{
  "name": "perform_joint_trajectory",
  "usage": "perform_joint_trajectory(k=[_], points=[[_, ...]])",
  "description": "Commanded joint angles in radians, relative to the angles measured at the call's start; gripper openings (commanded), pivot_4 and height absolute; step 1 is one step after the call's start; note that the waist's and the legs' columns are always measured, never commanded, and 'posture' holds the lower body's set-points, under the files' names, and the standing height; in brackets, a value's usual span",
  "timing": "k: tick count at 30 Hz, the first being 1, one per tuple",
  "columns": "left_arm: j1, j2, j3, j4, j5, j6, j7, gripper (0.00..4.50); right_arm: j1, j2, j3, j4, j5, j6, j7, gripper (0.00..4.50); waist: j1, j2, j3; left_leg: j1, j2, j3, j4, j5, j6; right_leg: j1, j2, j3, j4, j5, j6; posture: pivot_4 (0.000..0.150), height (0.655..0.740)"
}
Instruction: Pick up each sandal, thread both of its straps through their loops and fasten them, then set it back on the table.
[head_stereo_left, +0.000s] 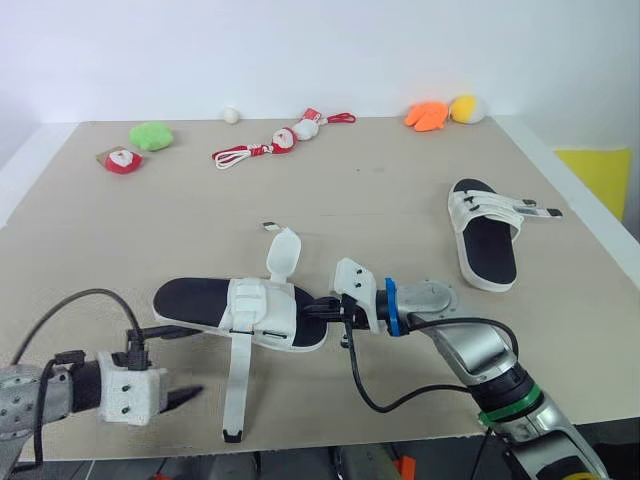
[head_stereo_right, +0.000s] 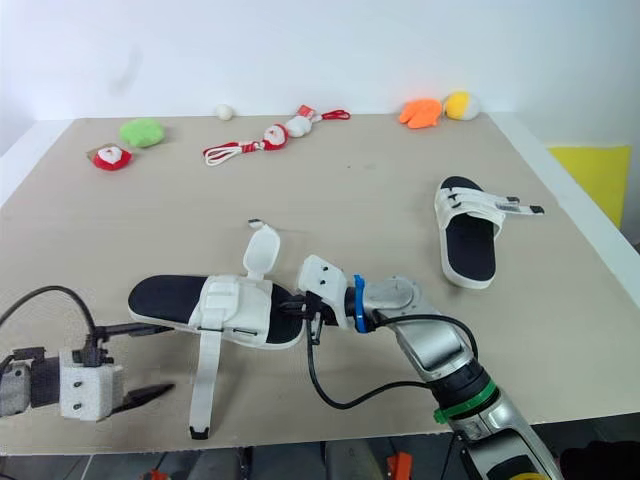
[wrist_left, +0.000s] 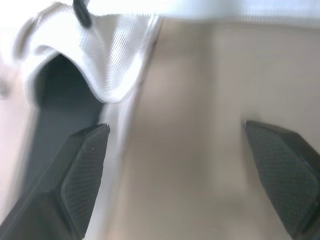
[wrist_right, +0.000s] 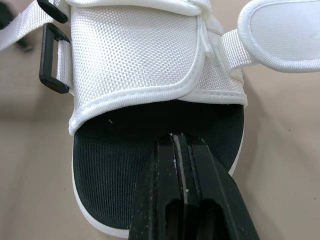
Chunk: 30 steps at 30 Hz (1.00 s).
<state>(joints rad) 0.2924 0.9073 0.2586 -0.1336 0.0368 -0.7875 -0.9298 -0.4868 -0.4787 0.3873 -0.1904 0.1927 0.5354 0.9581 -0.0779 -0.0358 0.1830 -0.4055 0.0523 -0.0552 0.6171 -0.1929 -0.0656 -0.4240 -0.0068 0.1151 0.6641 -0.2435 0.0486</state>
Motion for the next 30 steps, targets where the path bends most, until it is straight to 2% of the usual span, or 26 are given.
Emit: perform_joint_trajectory(k=[1,6,8,19,30], points=[[-0.032,-0.028,0.035,0.117,0.077,-0.336,0.093,4.43,0.004,0.0,0.03,0.011,-0.004,0.005,0.023,0.0,-0.001,0.0,0.0,0.0,0.0,0.0,0.0,0.0,0.0,0.0,0.0,0.0,0.0,0.0,0.0,0.15,0.74],[-0.055,-0.057,0.016,0.212,0.163,-0.623,0.187,4.43,-0.007,-0.004,0.026,0.023,-0.008,-0.003,0.032,0.0,-0.001,0.0,0.0,0.0,0.0,0.001,0.0,-0.001,-0.001,0.0,0.0,0.0,0.0,0.0,0.0,0.15,0.74],[-0.067,-0.061,-0.006,0.215,0.184,-0.665,0.213,4.43,-0.011,-0.001,0.026,0.027,-0.01,-0.006,0.033,0.0,0.0,0.0,0.0,0.0,0.001,0.001,0.0,0.0,-0.001,0.0,0.0,0.0,0.0,0.0,0.001,0.15,0.74],[-0.153,-0.126,-0.192,0.101,0.312,-0.61,0.294,4.43,-0.021,0.003,0.015,0.02,-0.009,0.005,0.024,0.0,-0.001,0.0,0.0,0.001,0.001,0.001,0.001,0.0,0.0,0.001,0.002,0.001,0.0,0.004,0.007,0.15,0.74],[-0.116,-0.057,-0.283,0.073,0.314,-0.613,0.364,4.43,-0.008,-0.007,0.004,0.002,-0.006,0.021,0.015,0.0,-0.001,0.0,0.0,0.001,0.001,0.001,0.001,0.0,0.0,0.001,0.002,0.001,0.0,0.004,0.007,0.15,0.74]])
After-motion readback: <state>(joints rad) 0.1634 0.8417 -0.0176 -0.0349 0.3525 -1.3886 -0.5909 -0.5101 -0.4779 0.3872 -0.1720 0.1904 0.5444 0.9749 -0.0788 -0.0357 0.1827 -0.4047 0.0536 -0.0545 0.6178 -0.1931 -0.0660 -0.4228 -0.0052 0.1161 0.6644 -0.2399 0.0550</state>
